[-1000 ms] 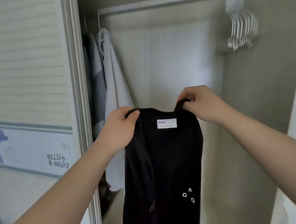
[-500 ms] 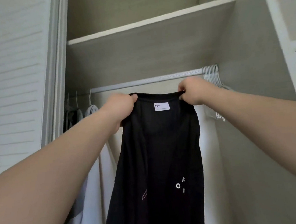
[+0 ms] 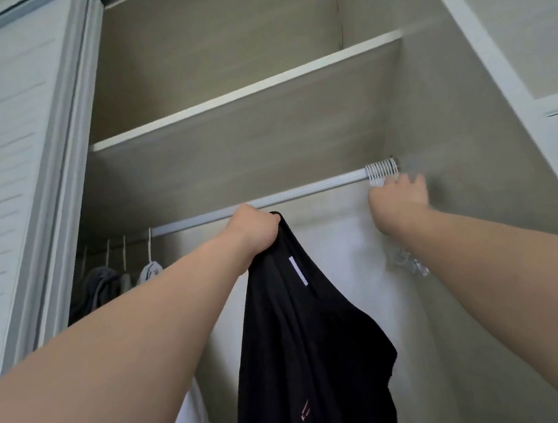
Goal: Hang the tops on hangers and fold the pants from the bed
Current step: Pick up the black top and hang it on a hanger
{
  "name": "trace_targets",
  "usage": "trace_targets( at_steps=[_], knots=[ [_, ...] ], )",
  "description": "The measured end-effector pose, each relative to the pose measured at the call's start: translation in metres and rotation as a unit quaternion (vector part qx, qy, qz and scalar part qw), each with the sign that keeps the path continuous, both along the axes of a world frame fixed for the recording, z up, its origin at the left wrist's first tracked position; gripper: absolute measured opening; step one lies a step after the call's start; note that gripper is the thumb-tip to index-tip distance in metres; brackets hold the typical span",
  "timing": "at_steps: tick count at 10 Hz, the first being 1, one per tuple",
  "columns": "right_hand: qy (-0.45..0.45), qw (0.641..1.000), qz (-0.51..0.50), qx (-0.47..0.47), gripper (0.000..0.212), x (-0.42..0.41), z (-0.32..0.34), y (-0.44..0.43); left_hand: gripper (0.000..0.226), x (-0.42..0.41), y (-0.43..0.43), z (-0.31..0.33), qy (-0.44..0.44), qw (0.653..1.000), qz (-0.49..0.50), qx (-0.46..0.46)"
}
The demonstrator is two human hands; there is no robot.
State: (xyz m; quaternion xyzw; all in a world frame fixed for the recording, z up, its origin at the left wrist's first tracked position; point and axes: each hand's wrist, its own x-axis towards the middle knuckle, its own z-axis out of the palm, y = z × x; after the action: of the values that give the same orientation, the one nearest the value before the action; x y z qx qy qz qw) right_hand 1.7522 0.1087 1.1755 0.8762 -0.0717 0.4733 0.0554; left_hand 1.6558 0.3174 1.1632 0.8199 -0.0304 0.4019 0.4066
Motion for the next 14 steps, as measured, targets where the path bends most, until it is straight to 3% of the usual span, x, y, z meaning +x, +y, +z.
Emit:
trace_targets(
  at_steps=[3,5,6,7,8,10,11,12,14],
  knots=[
    [-0.059,0.998,0.010,0.007,0.039,0.019,0.011,-0.012,0.028,0.004,0.002,0.000,-0.002,1.000,0.012,0.014],
    [-0.096,0.995,0.036,0.005,0.036,0.011,0.019,-0.014,0.019,-0.010,0.013,-0.005,0.000,0.999,0.043,0.027],
    [-0.120,0.988,0.093,0.036,0.031,-0.001,0.020,-0.010,0.022,-0.023,0.024,-0.006,-0.019,0.998,0.056,0.013],
    [-0.115,0.955,0.219,0.165,0.022,-0.019,0.023,-0.002,0.029,-0.041,0.038,-0.007,-0.044,0.996,0.079,-0.012],
    [-0.084,0.885,0.355,0.288,0.023,-0.032,0.029,0.005,0.022,-0.066,0.052,-0.005,-0.066,0.991,0.112,-0.040],
    [0.033,0.677,0.573,0.461,0.012,-0.066,0.001,0.028,0.034,-0.133,0.078,0.003,-0.104,0.979,0.152,-0.084],
    [0.042,0.576,0.639,0.508,0.015,-0.093,-0.018,0.044,0.032,-0.166,0.084,0.008,-0.121,0.971,0.167,-0.121],
    [0.044,0.481,0.702,0.523,0.017,-0.124,-0.028,0.066,0.031,-0.217,0.096,0.011,-0.130,0.968,0.153,-0.152],
    [0.185,0.337,0.798,0.465,0.023,-0.197,-0.031,0.130,0.035,-0.311,0.109,0.018,-0.144,0.934,0.306,-0.113]
  ],
)
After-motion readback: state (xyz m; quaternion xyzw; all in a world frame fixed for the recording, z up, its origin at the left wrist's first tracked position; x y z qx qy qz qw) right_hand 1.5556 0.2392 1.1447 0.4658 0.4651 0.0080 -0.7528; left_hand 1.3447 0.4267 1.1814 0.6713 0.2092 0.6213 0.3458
